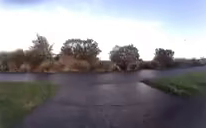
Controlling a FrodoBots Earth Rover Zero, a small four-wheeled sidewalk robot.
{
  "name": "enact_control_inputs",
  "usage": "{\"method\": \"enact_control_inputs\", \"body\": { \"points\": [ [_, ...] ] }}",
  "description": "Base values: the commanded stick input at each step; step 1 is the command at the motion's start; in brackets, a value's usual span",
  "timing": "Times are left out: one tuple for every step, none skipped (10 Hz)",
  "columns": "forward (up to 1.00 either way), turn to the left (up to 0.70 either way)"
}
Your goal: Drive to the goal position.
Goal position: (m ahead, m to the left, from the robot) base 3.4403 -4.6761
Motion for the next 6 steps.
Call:
{"method": "enact_control_inputs", "body": {
  "points": [
    [0.45, -0.27],
    [0.45, -0.14],
    [0.45, 0.0],
    [0.45, 0.0],
    [0.45, 0.0],
    [0.45, 0.0]
  ]
}}
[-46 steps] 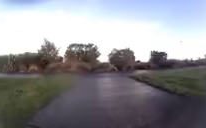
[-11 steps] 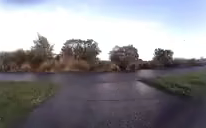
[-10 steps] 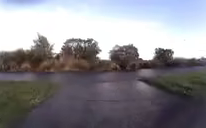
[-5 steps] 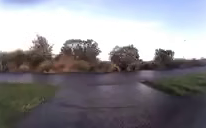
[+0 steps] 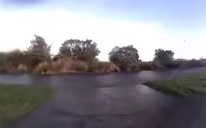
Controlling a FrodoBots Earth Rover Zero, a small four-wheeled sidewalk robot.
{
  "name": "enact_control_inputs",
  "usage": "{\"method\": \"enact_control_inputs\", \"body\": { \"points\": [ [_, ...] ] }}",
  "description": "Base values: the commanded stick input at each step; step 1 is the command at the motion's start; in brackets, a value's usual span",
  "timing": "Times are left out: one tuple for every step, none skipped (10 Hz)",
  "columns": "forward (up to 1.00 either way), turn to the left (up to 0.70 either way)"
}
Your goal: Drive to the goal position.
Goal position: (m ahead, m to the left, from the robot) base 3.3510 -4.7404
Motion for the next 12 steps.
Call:
{"method": "enact_control_inputs", "body": {
  "points": [
    [0.45, 0.0],
    [0.45, 0.0],
    [0.45, 0.0],
    [0.45, 0.0],
    [0.45, 0.0],
    [0.45, 0.0],
    [0.45, 0.0],
    [0.45, 0.0],
    [0.45, 0.0],
    [0.45, 0.0],
    [0.45, 0.0],
    [0.45, 0.0]
  ]
}}
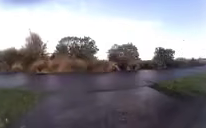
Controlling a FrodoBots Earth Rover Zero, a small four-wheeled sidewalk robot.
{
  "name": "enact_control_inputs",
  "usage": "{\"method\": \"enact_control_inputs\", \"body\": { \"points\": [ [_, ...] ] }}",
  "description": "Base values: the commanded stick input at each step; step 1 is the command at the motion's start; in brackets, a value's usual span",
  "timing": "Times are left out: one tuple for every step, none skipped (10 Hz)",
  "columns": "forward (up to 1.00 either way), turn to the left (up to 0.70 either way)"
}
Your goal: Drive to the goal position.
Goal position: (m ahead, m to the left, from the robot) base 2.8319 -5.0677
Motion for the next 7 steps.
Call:
{"method": "enact_control_inputs", "body": {
  "points": [
    [0.45, 0.0],
    [0.45, 0.0],
    [0.45, 0.0],
    [0.45, 0.0],
    [0.45, 0.0],
    [0.45, 0.0],
    [0.45, 0.0]
  ]
}}
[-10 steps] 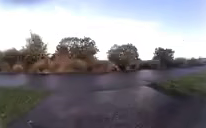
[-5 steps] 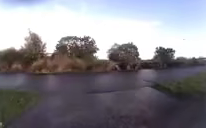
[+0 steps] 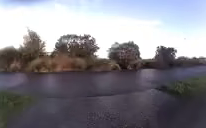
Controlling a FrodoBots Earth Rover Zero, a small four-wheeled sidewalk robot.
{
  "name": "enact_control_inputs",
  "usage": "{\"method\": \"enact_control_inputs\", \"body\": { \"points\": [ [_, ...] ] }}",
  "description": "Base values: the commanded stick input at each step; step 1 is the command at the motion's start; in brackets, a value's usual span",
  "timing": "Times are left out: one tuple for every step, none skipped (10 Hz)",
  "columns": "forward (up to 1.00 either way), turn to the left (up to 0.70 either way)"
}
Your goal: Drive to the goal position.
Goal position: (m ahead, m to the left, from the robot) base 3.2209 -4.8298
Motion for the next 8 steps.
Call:
{"method": "enact_control_inputs", "body": {
  "points": [
    [0.45, 0.0],
    [0.45, 0.0],
    [0.45, -0.27],
    [0.45, -0.27],
    [0.45, -0.27],
    [0.45, -0.27],
    [0.45, -0.27],
    [0.45, -0.27]
  ]
}}
